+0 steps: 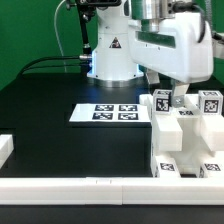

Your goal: Assemble chair

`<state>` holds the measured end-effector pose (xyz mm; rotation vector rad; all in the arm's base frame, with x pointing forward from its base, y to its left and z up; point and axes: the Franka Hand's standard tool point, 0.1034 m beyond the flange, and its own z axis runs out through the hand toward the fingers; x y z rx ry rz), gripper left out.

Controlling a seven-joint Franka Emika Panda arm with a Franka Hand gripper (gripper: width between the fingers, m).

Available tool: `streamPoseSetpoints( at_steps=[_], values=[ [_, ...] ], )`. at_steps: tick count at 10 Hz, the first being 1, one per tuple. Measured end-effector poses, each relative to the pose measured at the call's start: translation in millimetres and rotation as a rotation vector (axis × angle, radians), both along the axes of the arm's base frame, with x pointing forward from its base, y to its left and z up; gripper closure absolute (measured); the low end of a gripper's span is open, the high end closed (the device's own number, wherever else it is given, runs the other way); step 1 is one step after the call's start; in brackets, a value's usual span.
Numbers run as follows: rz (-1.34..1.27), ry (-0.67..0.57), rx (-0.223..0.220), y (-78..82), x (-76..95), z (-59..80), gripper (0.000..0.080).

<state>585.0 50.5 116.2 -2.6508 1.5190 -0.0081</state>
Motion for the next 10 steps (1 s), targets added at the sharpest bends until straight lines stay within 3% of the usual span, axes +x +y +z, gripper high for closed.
streamPoseSetpoints(
  at_steps=[4,6,7,8,9,10],
  values=[
    [0.366,-0.012,-0.022,-0.8,-2.5,-1.5,0.0151],
    [0.478,-0.008,-0.059,-1.5,-1.3,-0.3,0.0151],
    [0.439,-0.006,-0.054,-1.8,-1.7,-0.7,0.0270],
    [0.435,-0.006,-0.055,-2.0,-1.7,-0.7,0.0270],
    [0.379,-0.003,-0.051,-1.6,-1.8,-0.9,0.0452],
    [0.287,0.002,-0.047,-1.2,-1.8,-0.9,0.0517]
  ],
)
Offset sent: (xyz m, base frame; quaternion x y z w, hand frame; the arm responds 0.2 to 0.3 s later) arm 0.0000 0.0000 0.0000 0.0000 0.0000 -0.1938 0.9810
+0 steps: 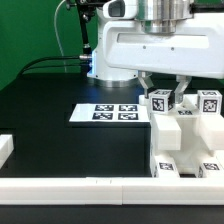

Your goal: Assemble chair

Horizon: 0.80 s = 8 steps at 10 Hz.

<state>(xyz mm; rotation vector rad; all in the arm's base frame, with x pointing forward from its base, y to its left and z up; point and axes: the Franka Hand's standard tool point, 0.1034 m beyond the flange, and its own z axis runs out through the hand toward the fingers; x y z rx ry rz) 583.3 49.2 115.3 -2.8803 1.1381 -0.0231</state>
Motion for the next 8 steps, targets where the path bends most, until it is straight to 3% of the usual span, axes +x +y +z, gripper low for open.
streamPoseSetpoints(
  at_steps=[3,6,8],
  values=[
    [-0.266,0.008,0.007,1.5,2.3,-0.2,0.0517],
    [-0.748,0.022,0.043,2.7,5.1,-0.5,0.0517],
    [-0.930,-0.008,0.066,3.2,6.8,-0.7,0.0517]
  ],
)
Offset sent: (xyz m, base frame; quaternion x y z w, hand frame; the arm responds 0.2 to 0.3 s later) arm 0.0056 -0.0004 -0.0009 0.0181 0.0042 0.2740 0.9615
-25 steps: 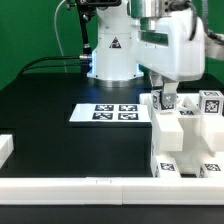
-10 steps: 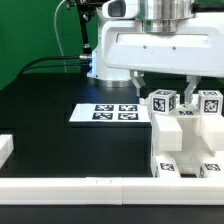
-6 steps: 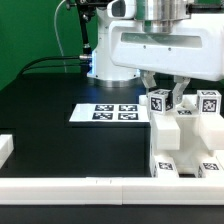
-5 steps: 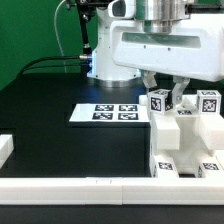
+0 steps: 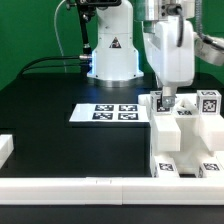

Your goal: Assemble chair

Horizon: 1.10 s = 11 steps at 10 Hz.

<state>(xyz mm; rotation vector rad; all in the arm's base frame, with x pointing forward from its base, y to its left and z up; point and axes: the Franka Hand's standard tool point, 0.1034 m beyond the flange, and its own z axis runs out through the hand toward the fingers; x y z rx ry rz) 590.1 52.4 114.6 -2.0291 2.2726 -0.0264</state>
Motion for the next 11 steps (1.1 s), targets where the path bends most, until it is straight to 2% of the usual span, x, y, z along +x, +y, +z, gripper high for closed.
streamPoseSetpoints(
  at_steps=[2,3,4,5,6,7,10,11],
  values=[
    [0.017,0.000,-0.003,0.1,-0.3,-0.5,0.0515],
    [0.067,-0.002,-0.007,-0.2,-0.2,-0.4,0.0345],
    [0.156,-0.010,-0.013,-1.1,0.6,1.4,0.0220],
    [0.262,-0.014,-0.023,-0.5,0.3,1.3,0.0172],
    [0.491,-0.020,-0.050,-0.3,0.4,1.8,0.0172],
    [0.647,-0.022,-0.057,1.4,-0.6,1.6,0.0154],
    [0.840,-0.032,-0.076,-1.2,-0.2,0.8,0.0150],
    [1.022,-0.045,-0.104,-5.5,0.4,-0.1,0.0150]
  ],
)
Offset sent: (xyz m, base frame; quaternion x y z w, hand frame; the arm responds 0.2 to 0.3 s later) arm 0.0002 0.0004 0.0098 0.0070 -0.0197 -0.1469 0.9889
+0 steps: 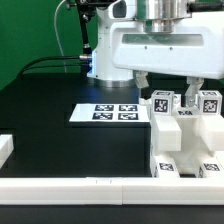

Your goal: Assemble chair

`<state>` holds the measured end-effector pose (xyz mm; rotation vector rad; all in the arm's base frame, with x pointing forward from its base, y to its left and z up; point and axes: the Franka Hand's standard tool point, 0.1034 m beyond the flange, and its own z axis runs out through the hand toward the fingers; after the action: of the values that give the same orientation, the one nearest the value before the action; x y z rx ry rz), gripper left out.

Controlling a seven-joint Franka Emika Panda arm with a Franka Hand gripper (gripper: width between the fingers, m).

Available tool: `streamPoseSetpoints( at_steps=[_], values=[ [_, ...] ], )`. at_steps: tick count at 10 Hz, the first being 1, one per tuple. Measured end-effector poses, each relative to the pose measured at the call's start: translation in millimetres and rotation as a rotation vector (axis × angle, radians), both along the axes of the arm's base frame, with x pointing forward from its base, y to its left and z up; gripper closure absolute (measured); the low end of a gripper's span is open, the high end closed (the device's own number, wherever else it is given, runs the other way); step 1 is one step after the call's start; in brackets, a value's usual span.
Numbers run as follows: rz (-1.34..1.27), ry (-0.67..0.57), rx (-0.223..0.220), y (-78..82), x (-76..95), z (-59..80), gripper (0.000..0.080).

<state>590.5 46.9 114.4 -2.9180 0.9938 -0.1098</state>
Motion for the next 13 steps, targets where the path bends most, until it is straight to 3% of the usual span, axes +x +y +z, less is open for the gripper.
streamPoseSetpoints(
  at_steps=[1,2,4,5,6,11,13],
  values=[
    [0.198,-0.006,-0.036,-3.7,-0.5,-2.0,0.0150],
    [0.190,-0.006,-0.035,-3.4,-0.4,-2.0,0.0150],
    [0.160,-0.005,-0.033,-3.8,-0.4,-2.0,0.0390],
    [0.097,-0.004,-0.026,-3.5,-0.5,-2.1,0.0390],
    [0.032,-0.002,-0.020,-3.5,-0.5,-2.1,0.0519],
    [-0.468,0.016,0.024,-0.9,0.2,-2.1,0.0518],
    [-0.765,0.024,0.075,-1.2,-0.2,-2.8,0.0518]
  ],
)
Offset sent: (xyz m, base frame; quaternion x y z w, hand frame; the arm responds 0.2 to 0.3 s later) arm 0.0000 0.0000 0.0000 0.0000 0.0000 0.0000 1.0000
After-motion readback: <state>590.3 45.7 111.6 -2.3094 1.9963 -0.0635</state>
